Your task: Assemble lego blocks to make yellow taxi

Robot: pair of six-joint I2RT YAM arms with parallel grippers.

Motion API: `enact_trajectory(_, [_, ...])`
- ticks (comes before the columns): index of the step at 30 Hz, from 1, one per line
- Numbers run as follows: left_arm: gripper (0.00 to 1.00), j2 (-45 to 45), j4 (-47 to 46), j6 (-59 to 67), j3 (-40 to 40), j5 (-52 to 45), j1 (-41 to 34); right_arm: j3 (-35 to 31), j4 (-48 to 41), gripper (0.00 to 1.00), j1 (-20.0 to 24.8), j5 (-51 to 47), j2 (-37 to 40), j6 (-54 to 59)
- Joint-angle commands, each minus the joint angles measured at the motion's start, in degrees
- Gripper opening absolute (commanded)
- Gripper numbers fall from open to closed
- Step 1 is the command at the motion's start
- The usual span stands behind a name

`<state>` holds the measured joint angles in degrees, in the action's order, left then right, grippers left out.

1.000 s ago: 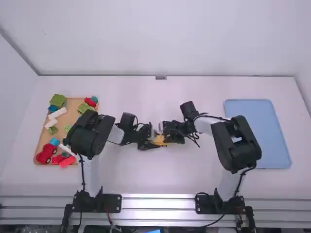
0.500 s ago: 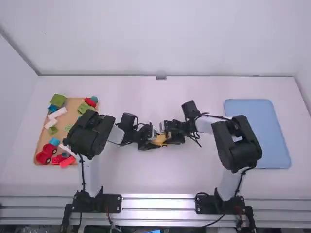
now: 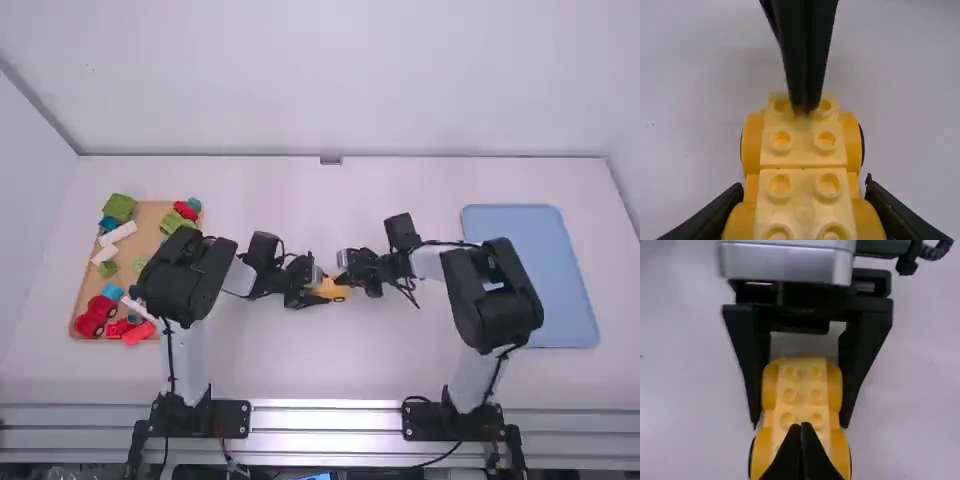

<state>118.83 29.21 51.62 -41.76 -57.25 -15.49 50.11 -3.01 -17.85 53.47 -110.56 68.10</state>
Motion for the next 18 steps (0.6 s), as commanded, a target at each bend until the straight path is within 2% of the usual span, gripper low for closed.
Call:
enact_trajectory(1, [0.42,1.11,-0.22,0.26,0.42,1.16,-0.26,-1.46,0.22,0.00,-1.55,-10.32,-0.68,-9.14])
enact_trajectory(4, [0.41,1.11,-0.20,0.24,0.42,1.16,-0.28,-1.84,-1.90,0.00,-3.02,-16.70,-0.68,-11.47])
enact_trajectory(10, [0.41,1.11,-0.17,0.26,0.42,1.14,-0.28,-1.75,-6.95,0.00,-3.08,-20.20,-0.68,-10.88])
enact_trajectory(15, [0.41,1.11,-0.15,0.31,0.42,-0.57,-0.28,-2.23,-7.78,0.00,-2.67,-19.82,-0.68,-8.02])
enact_trajectory(18, [0.41,1.11,-0.04,0.28,0.42,-0.72,-0.26,-1.81,-6.19,0.00,-2.47,-15.08,-0.66,-4.98])
